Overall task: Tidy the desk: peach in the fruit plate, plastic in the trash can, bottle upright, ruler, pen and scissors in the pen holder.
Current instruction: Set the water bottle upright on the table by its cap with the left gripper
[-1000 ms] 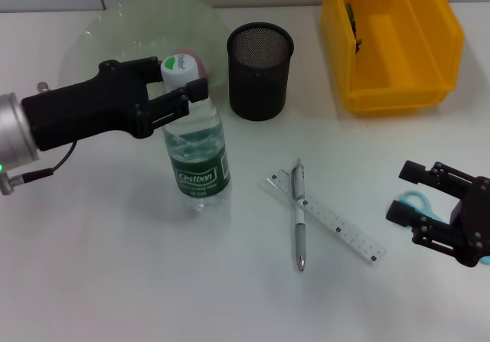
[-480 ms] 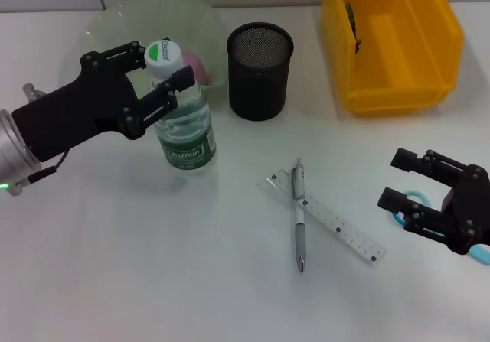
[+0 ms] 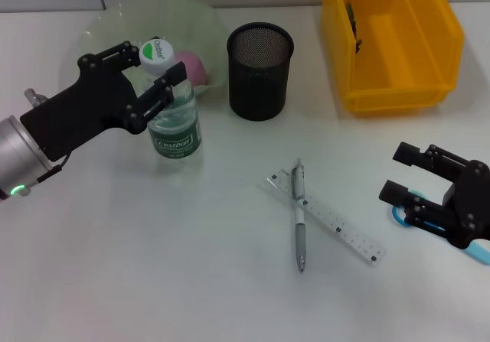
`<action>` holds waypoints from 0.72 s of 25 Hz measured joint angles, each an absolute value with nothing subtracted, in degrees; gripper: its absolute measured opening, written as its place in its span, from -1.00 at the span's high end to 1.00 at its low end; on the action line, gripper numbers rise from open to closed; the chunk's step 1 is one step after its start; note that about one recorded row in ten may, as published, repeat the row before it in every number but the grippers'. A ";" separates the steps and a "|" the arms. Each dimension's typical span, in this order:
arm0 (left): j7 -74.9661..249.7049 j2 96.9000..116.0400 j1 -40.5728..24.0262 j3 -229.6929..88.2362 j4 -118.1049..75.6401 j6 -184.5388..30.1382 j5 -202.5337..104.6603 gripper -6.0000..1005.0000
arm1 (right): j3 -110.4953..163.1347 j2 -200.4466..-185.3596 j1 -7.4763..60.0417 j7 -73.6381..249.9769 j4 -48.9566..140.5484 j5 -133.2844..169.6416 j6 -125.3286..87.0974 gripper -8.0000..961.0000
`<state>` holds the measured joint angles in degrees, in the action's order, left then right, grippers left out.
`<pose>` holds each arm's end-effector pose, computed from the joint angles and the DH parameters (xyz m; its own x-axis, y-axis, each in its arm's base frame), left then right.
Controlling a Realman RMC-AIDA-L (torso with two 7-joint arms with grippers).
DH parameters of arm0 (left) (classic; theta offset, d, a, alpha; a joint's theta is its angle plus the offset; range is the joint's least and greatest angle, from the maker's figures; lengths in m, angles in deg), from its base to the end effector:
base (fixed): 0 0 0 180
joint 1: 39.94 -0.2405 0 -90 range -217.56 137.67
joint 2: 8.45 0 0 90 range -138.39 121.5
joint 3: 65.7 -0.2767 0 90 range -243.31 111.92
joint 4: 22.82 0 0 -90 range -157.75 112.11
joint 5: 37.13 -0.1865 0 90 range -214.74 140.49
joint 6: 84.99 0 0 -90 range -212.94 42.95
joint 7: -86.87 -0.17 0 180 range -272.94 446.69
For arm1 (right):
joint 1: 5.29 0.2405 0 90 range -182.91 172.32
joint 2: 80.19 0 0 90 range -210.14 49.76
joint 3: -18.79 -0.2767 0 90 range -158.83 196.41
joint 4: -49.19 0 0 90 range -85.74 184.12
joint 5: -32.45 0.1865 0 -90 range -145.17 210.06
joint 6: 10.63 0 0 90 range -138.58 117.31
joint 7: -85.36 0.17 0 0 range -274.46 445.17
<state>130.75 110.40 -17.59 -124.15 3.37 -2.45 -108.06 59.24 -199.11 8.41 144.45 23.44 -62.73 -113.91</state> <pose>-0.2510 0.3237 -0.0257 0.7119 -0.0945 0.6959 0.3718 -0.7899 -0.4876 0.2842 0.2321 -0.0205 0.5686 -0.2053 -0.7966 -0.5041 -0.8522 -0.1401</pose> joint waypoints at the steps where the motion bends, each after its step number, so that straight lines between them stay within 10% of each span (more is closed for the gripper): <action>1: 130.70 110.44 -17.50 -124.32 3.24 -3.26 -108.04 -0.03 | 59.24 -199.11 8.41 144.45 23.44 -62.73 -113.91 -0.46; 18: 126.88 110.40 -16.65 -124.48 -0.45 -5.10 -107.89 -0.12 | 59.22 -199.16 8.85 144.41 23.45 -62.73 -113.90 -0.46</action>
